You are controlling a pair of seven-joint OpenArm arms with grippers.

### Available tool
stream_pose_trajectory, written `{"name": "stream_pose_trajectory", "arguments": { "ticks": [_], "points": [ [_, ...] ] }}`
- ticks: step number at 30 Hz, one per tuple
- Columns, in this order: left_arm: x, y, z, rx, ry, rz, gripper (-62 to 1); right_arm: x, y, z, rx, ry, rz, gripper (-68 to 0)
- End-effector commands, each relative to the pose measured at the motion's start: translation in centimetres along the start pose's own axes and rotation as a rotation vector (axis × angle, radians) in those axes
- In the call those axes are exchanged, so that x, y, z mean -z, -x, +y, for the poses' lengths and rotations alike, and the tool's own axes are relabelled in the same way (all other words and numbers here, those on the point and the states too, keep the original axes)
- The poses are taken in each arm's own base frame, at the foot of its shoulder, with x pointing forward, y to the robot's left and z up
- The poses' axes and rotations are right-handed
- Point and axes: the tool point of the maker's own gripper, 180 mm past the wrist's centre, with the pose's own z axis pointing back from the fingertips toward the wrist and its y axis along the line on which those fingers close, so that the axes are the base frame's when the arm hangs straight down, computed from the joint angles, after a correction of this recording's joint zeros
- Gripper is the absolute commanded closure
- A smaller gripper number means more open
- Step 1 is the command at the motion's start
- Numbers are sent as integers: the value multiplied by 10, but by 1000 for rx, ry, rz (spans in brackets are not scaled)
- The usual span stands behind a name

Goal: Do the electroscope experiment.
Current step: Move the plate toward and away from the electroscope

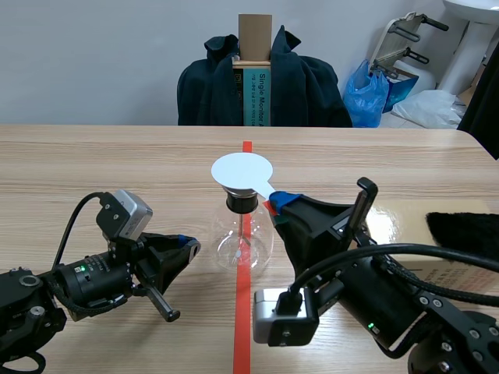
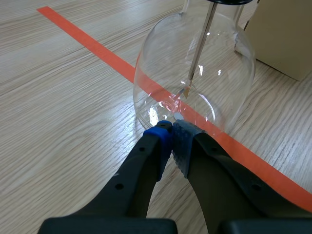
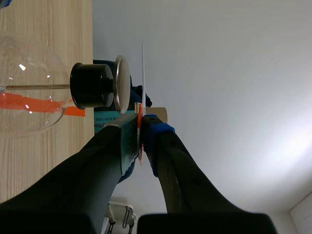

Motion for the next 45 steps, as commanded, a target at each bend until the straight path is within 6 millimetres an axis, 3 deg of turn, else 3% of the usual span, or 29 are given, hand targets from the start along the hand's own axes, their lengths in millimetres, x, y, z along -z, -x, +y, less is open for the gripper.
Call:
{"name": "stream_pose_trajectory", "arguments": {
  "ticks": [1, 9, 24, 34, 39, 45],
  "points": [
    [3, -11, 3, 2, -2, -37, -38, 1, 2, -9, -21, 25, -7, -8],
    [3, -11, 3, 2, -2, -37, -38, 1, 8, -11, -24, 31, 26, -8],
    [3, -11, 3, 2, -2, -37, -38, -9, 61, -12, -21, 39, 326, -8],
    [3, -11, 3, 2, -2, -37, -38, -17, 85, -18, -25, 56, 459, -8],
    [3, -11, 3, 2, -2, -37, -38, -16, 95, -49, -44, 137, 497, -8],
    [3, -11, 3, 2, -2, -37, -38, -18, 100, -129, -112, 325, 490, -8]
  ]
}}
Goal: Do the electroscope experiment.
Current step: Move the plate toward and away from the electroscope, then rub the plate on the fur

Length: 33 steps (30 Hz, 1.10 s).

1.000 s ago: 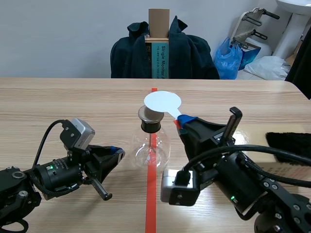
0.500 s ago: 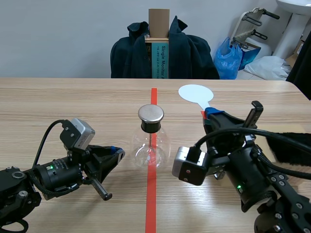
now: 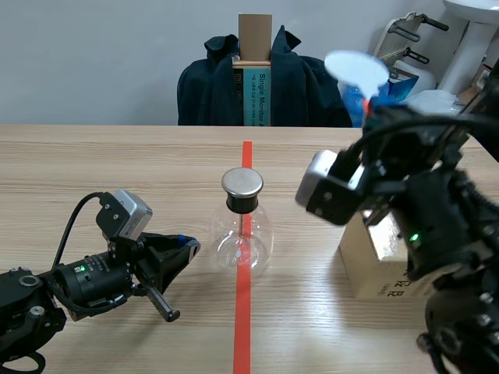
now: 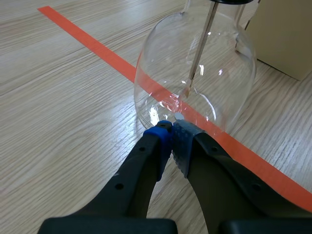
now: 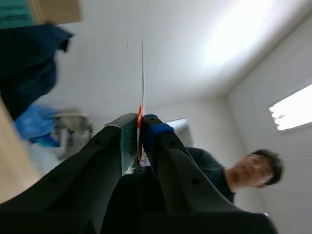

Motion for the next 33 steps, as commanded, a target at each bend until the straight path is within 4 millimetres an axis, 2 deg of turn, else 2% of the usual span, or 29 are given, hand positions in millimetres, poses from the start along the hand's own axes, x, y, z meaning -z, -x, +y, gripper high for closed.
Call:
{"name": "stream_pose_trajectory", "arguments": {
  "ticks": [1, 5, 9, 14, 17, 20, 23, 26, 28, 31, 33],
  "points": [
    [3, -11, 3, 1, -2, -37, -38, 8, 7, -34, -27, 95, 1, -8],
    [3, -11, 3, 1, -2, -37, -38, 14, 13, -95, -53, 248, 12, -8],
    [2, -10, 3, 0, -3, -34, -38, 12, 21, -155, -70, 399, 40, -8],
    [-6, -6, 7, 3, -8, -16, -38, 1, 24, -205, -101, 531, 57, -8],
    [-16, -6, 15, 1, -28, -15, -38, -6, 25, -222, -130, 571, 66, -8],
    [-34, -14, 27, 21, -59, -24, -38, -11, 29, -230, -164, 582, 78, -8],
    [-55, -27, 34, 36, -87, -48, -38, -15, 36, -229, -196, 562, 96, -8],
    [-75, -42, 30, 50, -76, -66, -61, -19, 44, -222, -214, 519, 114, -8],
    [-86, -53, 23, 64, -59, -76, -154, -25, 48, -220, -220, 507, 123, -8],
    [-102, -67, 10, 79, -46, -95, -391, -38, 54, -225, -233, 541, 139, -8],
    [-111, -76, 0, 79, -40, -111, -529, -45, 57, -222, -253, 540, 141, -8]
  ]
}}
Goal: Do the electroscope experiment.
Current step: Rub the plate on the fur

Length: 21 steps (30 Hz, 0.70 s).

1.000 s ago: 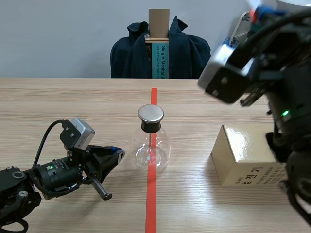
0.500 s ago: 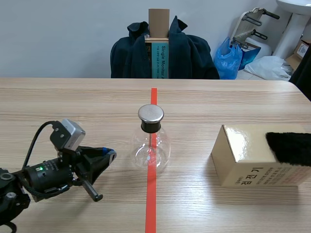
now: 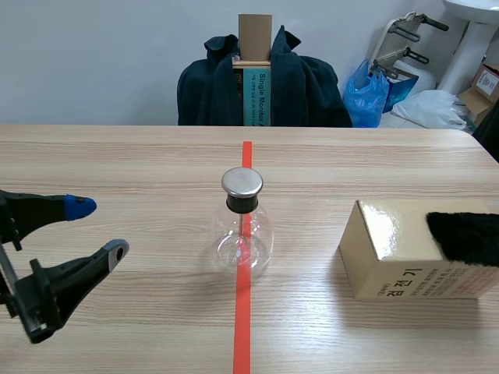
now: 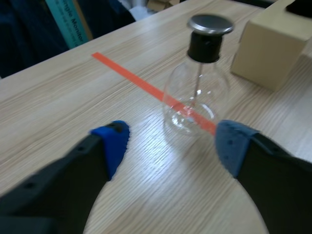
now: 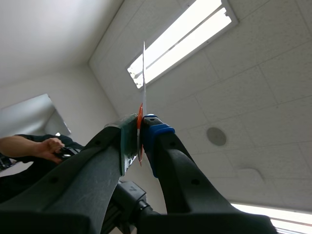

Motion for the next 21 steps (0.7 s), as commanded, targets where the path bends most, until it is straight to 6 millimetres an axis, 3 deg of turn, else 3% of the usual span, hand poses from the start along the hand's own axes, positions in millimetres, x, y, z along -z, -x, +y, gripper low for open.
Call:
{"name": "stream_pose_trajectory", "arguments": {
  "ticks": [1, 2, 8, 12, 17, 21],
  "points": [
    [-6, -8, -9, -24, 0, -31, -592, -8, 3, 7, -10, -22, -7, -8],
    [-10, -12, -15, -32, 4, -40, -623, -14, 4, 13, -24, -37, -13, -8],
    [-33, -38, -53, -78, 35, -79, -623, -77, 17, 88, -103, -328, -52, -8],
    [-39, -54, -61, -72, 22, -96, -623, -128, 27, 131, -119, -509, -63, -8],
    [-38, -58, -62, -5, 22, -64, -623, -187, 31, 165, -113, -692, -78, -8],
    [-37, -57, -61, -2, 8, -60, -623, -213, 35, 177, -113, -768, -78, -8]
  ]
}}
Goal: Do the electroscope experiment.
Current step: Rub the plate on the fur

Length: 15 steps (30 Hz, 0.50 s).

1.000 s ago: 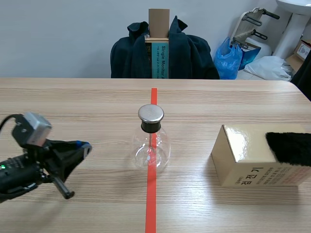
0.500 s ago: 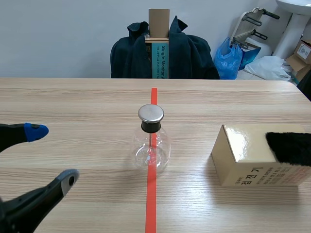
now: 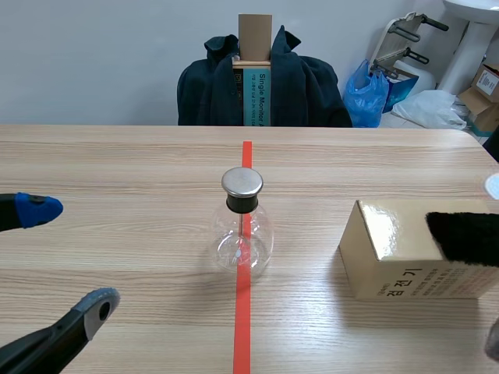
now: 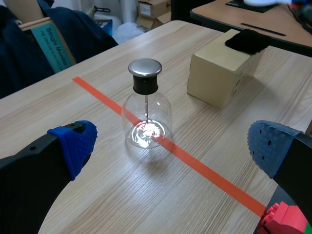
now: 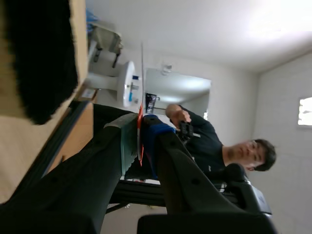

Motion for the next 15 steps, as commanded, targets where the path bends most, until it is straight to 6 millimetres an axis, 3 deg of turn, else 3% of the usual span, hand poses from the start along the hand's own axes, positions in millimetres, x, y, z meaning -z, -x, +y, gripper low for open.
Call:
{"name": "stream_pose_trajectory", "arguments": {
  "ticks": [1, 8, 15],
  "points": [
    [2, -4, 3, 4, -17, -27, -623, 9, 2, -25, -27, 108, -5, -8],
    [2, -3, 2, 19, -14, -20, -623, 9, 1, 8, -26, 38, 2, -8],
    [2, -3, 5, 26, -27, -23, -623, 15, -7, 22, -10, 18, -35, -8]
  ]
}}
